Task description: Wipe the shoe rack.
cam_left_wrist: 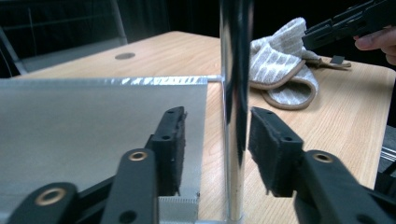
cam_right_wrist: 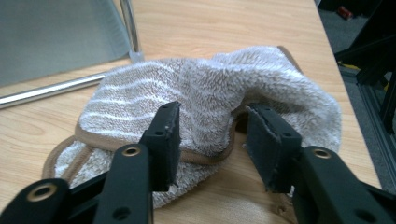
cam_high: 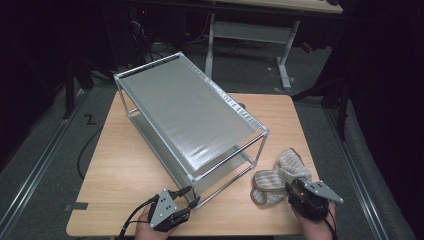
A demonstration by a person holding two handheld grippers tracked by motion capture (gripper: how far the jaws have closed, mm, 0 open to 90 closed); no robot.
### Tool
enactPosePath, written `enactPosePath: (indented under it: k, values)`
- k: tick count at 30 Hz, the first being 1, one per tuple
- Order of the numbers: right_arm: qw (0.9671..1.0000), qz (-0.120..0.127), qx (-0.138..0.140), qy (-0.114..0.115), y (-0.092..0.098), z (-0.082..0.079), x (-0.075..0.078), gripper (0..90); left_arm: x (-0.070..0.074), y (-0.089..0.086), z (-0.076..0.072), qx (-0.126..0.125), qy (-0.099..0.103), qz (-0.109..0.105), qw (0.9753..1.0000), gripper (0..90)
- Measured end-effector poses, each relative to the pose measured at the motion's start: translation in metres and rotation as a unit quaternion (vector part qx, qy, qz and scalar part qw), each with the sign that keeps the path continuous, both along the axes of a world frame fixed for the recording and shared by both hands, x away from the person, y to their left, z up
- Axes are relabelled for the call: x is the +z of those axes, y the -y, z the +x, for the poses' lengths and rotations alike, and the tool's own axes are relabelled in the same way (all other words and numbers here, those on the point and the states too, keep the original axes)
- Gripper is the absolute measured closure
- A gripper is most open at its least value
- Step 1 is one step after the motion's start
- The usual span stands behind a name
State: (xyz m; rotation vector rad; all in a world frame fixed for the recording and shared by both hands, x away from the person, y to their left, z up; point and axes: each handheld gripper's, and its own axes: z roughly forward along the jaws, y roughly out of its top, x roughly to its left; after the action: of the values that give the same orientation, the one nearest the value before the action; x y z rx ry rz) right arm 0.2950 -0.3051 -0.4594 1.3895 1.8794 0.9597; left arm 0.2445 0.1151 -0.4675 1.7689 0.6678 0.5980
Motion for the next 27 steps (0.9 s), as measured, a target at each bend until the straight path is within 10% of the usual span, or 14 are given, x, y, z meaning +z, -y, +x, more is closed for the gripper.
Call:
enactPosePath:
  k: [11,17,27]
  values:
    - [0.9981,-0.036,0.035,0.037,-0.026,0.016,0.015,68.4,0.009,-0.013,-0.018,0.007,0.009,-0.020,0.9997,77.8]
    - [0.9983,-0.054,0.016,-0.012,-0.022,0.042,-0.010,70.7,0.012,-0.009,-0.018,0.011,0.013,-0.019,0.9997,77.0]
    - [0.9978,-0.039,0.017,-0.052,-0.004,0.031,-0.026,73.4,0.013,0.002,-0.012,0.010,0.007,-0.021,0.9997,79.0]
